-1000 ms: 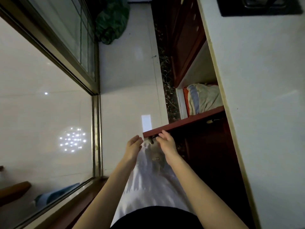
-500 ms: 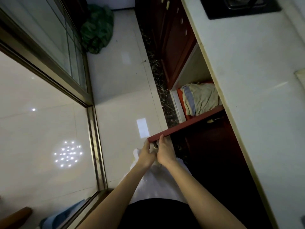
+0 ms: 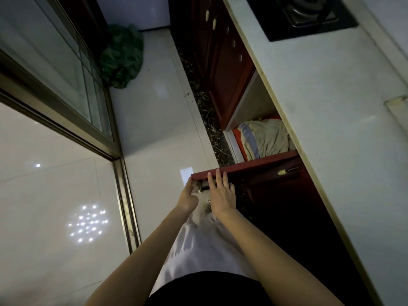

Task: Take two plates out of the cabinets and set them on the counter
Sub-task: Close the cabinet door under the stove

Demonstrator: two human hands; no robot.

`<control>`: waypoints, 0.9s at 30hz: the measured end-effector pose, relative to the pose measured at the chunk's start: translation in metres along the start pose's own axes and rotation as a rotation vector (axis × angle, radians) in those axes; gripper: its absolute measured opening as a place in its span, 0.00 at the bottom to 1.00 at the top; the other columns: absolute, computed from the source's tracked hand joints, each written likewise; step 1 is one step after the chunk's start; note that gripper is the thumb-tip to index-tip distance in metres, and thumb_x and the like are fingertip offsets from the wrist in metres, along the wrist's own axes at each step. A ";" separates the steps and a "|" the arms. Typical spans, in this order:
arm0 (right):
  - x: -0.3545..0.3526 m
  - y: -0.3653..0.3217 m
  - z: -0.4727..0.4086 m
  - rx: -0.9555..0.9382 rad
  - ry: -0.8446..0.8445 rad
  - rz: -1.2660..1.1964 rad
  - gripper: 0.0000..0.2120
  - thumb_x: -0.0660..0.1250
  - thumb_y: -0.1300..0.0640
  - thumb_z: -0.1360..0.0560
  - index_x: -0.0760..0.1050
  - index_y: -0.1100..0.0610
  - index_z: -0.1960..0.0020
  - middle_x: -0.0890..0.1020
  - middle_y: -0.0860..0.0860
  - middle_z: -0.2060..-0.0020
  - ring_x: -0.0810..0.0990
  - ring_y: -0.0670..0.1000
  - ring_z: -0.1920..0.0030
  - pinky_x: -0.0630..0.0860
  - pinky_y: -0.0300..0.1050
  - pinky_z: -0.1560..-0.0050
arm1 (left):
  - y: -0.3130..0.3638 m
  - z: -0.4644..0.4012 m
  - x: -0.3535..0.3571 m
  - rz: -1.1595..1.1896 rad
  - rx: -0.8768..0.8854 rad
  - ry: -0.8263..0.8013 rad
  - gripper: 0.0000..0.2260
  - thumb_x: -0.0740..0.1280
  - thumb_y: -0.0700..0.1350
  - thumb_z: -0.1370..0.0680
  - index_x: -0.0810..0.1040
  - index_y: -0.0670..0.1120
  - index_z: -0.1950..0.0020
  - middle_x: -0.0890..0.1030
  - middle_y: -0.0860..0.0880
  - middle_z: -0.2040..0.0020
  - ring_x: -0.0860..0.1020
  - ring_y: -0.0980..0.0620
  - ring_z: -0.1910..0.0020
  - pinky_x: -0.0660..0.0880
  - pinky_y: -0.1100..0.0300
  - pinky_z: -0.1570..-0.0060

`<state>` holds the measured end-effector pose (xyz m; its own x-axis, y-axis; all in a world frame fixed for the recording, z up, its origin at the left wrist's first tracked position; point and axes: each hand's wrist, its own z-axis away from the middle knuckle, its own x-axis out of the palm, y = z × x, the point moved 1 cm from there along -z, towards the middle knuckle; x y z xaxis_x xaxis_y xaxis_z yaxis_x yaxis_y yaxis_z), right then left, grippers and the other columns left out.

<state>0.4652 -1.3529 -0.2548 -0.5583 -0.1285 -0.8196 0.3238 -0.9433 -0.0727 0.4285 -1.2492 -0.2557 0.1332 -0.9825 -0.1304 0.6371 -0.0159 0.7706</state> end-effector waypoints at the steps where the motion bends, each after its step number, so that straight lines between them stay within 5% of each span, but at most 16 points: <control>1: -0.002 0.001 -0.007 -0.016 -0.003 -0.004 0.37 0.59 0.61 0.22 0.37 0.54 0.24 0.41 0.56 0.23 0.40 0.58 0.23 0.48 0.56 0.25 | 0.004 -0.006 -0.003 -0.016 0.014 0.001 0.37 0.47 0.19 0.34 0.57 0.40 0.27 0.67 0.41 0.30 0.63 0.46 0.29 0.62 0.75 0.49; 5: -0.016 0.004 -0.034 -0.070 0.000 0.002 0.45 0.65 0.60 0.26 0.34 0.53 0.25 0.38 0.55 0.24 0.37 0.57 0.24 0.42 0.57 0.25 | 0.019 -0.029 -0.008 -0.196 0.116 0.011 0.36 0.52 0.21 0.32 0.50 0.39 0.25 0.62 0.49 0.35 0.62 0.52 0.33 0.61 0.83 0.48; 9: -0.035 0.009 -0.065 -0.118 0.020 0.034 0.46 0.65 0.62 0.26 0.33 0.53 0.25 0.37 0.55 0.24 0.36 0.57 0.24 0.41 0.58 0.25 | 0.031 -0.060 -0.008 -0.688 0.164 0.107 0.36 0.56 0.27 0.28 0.42 0.40 0.24 0.43 0.42 0.22 0.45 0.45 0.23 0.51 0.59 0.25; 14: -0.053 0.020 -0.102 -0.148 0.062 0.036 0.46 0.66 0.61 0.26 0.33 0.55 0.25 0.38 0.55 0.24 0.37 0.56 0.24 0.41 0.57 0.25 | 0.054 -0.103 -0.014 -1.201 0.237 0.138 0.36 0.57 0.34 0.25 0.33 0.42 0.27 0.36 0.43 0.23 0.37 0.46 0.24 0.36 0.54 0.29; 21: -0.080 0.031 -0.153 -0.135 0.120 -0.032 0.39 0.61 0.57 0.23 0.37 0.58 0.25 0.42 0.55 0.23 0.40 0.56 0.23 0.44 0.57 0.25 | 0.111 -0.164 -0.019 -1.303 0.247 0.099 0.38 0.62 0.34 0.26 0.39 0.42 0.25 0.40 0.44 0.22 0.41 0.48 0.23 0.36 0.57 0.32; 24: -0.090 0.036 -0.171 -0.108 0.156 -0.101 0.30 0.51 0.58 0.19 0.37 0.58 0.24 0.43 0.55 0.23 0.41 0.56 0.23 0.45 0.58 0.25 | 0.137 -0.188 -0.017 -1.336 0.237 0.048 0.41 0.66 0.37 0.27 0.40 0.41 0.25 0.41 0.43 0.22 0.42 0.47 0.23 0.38 0.57 0.30; 27: -0.104 0.038 -0.187 -0.053 0.187 -0.180 0.30 0.54 0.59 0.20 0.41 0.58 0.24 0.46 0.56 0.23 0.45 0.56 0.23 0.47 0.56 0.25 | 0.161 -0.210 -0.016 -1.385 0.248 -0.013 0.41 0.66 0.38 0.27 0.40 0.40 0.25 0.41 0.43 0.22 0.42 0.47 0.23 0.40 0.56 0.28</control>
<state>0.6782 -1.3183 -0.2782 -0.4614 0.1038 -0.8811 0.2739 -0.9279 -0.2528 0.6883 -1.1975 -0.2611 -0.4908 -0.1448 -0.8591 0.0953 -0.9891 0.1122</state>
